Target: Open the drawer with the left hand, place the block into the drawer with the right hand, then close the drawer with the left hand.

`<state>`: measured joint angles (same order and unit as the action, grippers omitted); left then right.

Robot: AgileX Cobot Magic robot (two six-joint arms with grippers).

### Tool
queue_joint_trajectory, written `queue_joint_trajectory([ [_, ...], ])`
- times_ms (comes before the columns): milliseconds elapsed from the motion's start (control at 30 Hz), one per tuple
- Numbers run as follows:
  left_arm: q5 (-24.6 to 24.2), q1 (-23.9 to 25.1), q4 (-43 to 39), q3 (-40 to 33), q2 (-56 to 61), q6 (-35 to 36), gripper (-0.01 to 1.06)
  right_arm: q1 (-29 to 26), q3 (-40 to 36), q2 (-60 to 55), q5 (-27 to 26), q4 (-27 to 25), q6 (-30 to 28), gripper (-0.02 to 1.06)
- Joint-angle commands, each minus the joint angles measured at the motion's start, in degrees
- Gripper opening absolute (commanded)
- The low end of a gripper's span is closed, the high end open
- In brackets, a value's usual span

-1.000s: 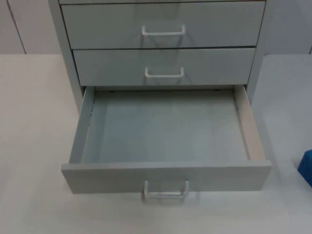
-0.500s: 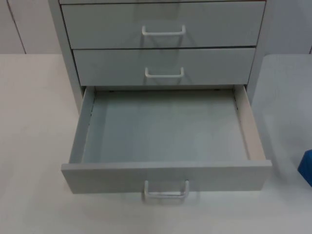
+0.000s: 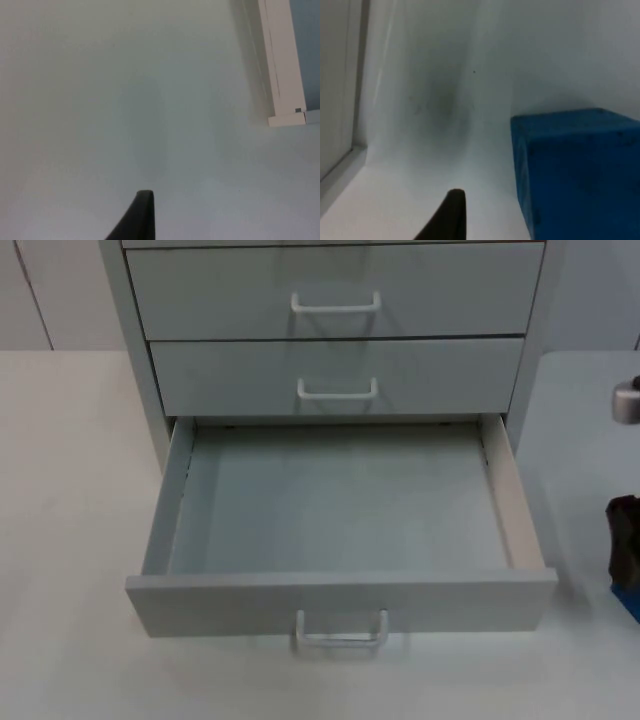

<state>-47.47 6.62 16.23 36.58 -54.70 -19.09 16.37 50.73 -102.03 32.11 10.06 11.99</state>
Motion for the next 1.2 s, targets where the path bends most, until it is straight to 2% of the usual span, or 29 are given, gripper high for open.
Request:
queue_joint_trajectory([
  [0,0.5,0.2,-0.1,-0.3,0.4,-0.1,1.05,0.3,0.2,-0.9,-1.8,0.3,0.2,1.05],
  [233,0.6,0.2,-0.2,-0.3,0.4,-0.1,1.05,0.3,0.2,-5.1,-3.8,1.2,0.3,1.01],
  [467,0.7,0.2,-0.1,-0.3,0.4,-0.1,1.05,0.3,0.2,-8.2,-4.3,1.7,0.6,0.92],
  [533,0.9,0.2,-0.1,-0.3,0.4,-0.1,1.05,0.3,0.2,-8.3,-4.5,1.8,1.3,0.84],
  [567,0.9,0.2,-0.1,-0.3,0.4,-0.1,1.05,0.3,0.2,-8.3,-4.5,1.8,1.3,0.84],
  [700,0.9,0.2,-0.1,-0.3,0.4,-0.1,1.05,0.3,0.2,-8.3,-4.5,1.8,1.4,0.50],
  [733,0.9,0.2,-0.1,-0.3,0.4,-0.1,1.05,0.3,0.2,-8.3,-4.5,1.8,1.4,0.50],
  [867,1.0,0.2,-0.1,-0.3,0.4,-0.1,1.05,0.3,0.2,-8.3,-3.9,1.8,1.4,0.08],
  [900,1.0,0.2,-0.1,-0.3,0.4,-0.1,1.05,0.3,0.2,-8.3,-3.9,1.8,1.4,0.08],
  [933,1.2,0.2,-0.1,-0.3,0.4,-0.1,1.05,0.3,0.2,-8.1,-3.5,1.8,1.4,-0.01],
  [1167,1.3,0.2,-0.1,-0.3,0.4,-0.1,1.05,0.3,0.2,0.3,-0.2,1.7,1.7,0.00],
])
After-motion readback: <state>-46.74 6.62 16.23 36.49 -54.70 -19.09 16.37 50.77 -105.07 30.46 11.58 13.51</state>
